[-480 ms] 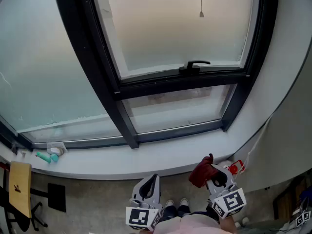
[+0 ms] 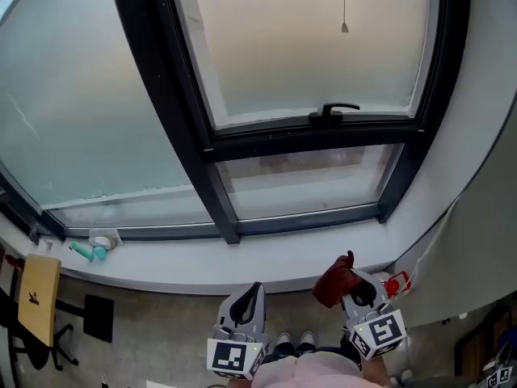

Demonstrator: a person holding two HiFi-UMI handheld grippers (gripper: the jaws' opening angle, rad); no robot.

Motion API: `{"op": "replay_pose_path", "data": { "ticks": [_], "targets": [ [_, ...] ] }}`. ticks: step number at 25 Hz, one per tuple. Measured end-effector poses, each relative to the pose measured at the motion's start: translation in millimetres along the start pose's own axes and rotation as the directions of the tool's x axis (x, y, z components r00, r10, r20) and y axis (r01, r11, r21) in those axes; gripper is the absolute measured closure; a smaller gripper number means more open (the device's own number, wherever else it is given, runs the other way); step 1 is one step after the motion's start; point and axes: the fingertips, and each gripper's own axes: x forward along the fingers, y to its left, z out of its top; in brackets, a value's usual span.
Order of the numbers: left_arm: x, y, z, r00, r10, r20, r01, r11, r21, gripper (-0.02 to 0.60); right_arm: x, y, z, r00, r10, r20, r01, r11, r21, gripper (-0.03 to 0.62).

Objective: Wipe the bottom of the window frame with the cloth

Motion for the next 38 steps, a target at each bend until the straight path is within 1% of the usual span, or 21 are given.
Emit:
{"op": "replay_pose_path", "data": {
  "ticks": [2, 7, 11, 14, 18, 21, 23, 26, 29, 32, 34, 36, 38],
  "targets": [
    [1.4, -3.6, -3.1, 1.000, 0.003, -0.027, -0.003, 1.000, 0.008, 0.584, -3.4, -4.5, -0.6, 1.000, -0.002, 0.008, 0.002, 1.000, 0.002, 0.539],
    [14.5, -20.9, -11.1, 1.000, 0.010, -0.021, -0.009, 1.000, 0.009, 0.584, -14.3, -18.3, -3.6, 0.998, 0.015, 0.059, -0.017, 0.999, 0.037, 0.537],
    [30.0, -39.7, -19.5, 0.999, -0.017, -0.029, 0.017, 1.000, -0.017, 0.584, -15.7, -33.6, -11.4, 0.999, 0.010, 0.047, -0.013, 0.998, 0.054, 0.536],
    [37.4, -41.1, -21.9, 0.998, -0.036, -0.041, 0.036, 0.999, -0.016, 0.584, -6.8, -35.0, -14.6, 0.999, 0.019, 0.037, -0.021, 0.998, 0.061, 0.536],
    [49.5, -19.0, -25.9, 0.998, -0.026, -0.056, 0.024, 0.999, -0.029, 0.584, 18.8, -31.8, -16.9, 0.999, 0.032, 0.017, -0.033, 0.997, 0.072, 0.536],
    [61.5, 5.1, -23.2, 0.999, -0.031, -0.039, 0.029, 0.999, -0.046, 0.584, 47.4, -28.9, -17.2, 1.000, 0.028, -0.004, -0.028, 0.996, 0.080, 0.536],
    [69.2, 28.4, -17.1, 0.999, -0.027, -0.023, 0.026, 0.998, -0.053, 0.584, 69.4, -24.2, -12.3, 1.000, 0.029, -0.007, -0.028, 0.996, 0.081, 0.536],
    [79.2, 68.0, -1.6, 1.000, -0.016, -0.005, 0.016, 0.999, -0.036, 0.584, 99.7, -10.8, 3.9, 0.999, 0.032, 0.010, -0.032, 0.996, 0.080, 0.536],
    [93.0, 93.7, 2.0, 0.999, -0.034, 0.007, 0.035, 0.999, -0.022, 0.584, 123.4, -2.0, 11.1, 1.000, 0.013, 0.010, -0.013, 0.998, 0.064, 0.536],
    [108.4, 102.2, -2.7, 0.997, -0.083, 0.005, 0.083, 0.995, -0.051, 0.584, 140.6, 1.2, 6.3, 1.000, -0.010, 0.000, 0.010, 0.997, 0.076, 0.536],
    [117.9, 103.1, -0.1, 0.993, -0.111, 0.044, 0.114, 0.991, -0.066, 0.584, 148.7, 1.8, 4.3, 1.000, -0.017, -0.013, 0.018, 0.997, 0.079, 0.536],
    [126.1, 105.2, 1.7, 0.990, -0.125, 0.068, 0.130, 0.988, -0.080, 0.584, 156.2, -0.1, 3.4, 0.999, -0.021, -0.027, 0.023, 0.997, 0.073, 0.536],
    [133.0, 109.2, -0.1, 0.990, -0.121, 0.069, 0.128, 0.986, -0.107, 0.584, 163.3, -2.4, 1.9, 0.999, -0.023, -0.039, 0.027, 0.996, 0.081, 0.536]
  ]
}}
